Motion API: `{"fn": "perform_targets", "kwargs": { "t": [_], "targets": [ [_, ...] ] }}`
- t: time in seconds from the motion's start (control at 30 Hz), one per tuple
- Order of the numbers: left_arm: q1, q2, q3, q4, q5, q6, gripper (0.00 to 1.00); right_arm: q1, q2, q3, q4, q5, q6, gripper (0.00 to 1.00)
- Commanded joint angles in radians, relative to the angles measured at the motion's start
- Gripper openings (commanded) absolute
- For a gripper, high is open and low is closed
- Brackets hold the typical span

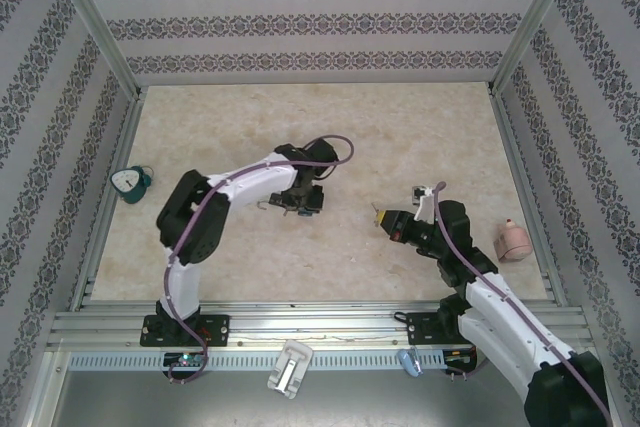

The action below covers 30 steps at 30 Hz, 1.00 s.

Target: Unlock with the key

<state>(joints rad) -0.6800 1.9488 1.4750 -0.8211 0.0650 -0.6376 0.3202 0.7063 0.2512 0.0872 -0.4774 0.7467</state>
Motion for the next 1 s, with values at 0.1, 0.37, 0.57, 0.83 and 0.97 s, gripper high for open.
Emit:
{"fn": "perform_targets", "kwargs": {
  "t": [0.1,0.37,0.57,0.83,0.97],
  "targets": [
    [0.055,-0.215,-0.101,0.163,0.042,-0.15,0.27,0.104,0.038,0.071,0.062,0.105,-0.068,0.0],
    [0.086,-0.335,-0.162,0.27,0.074,-0.285,0.27,0.249,0.123,0.128,0.143,0.23,-0.106,0.0],
    [0.1,-0.338,-0.167,0.311,0.134,-0.332,0.27,0.288,0.215,0.149,0.248,0.237,-0.082,0.0],
    [0.106,-0.321,-0.15,0.308,0.157,-0.357,0.27,0.35,0.305,0.149,0.359,0.282,-0.051,0.0],
    [0.106,-0.305,-0.135,0.282,0.151,-0.362,0.27,0.368,0.372,0.121,0.477,0.301,0.003,0.0]
  ]
}}
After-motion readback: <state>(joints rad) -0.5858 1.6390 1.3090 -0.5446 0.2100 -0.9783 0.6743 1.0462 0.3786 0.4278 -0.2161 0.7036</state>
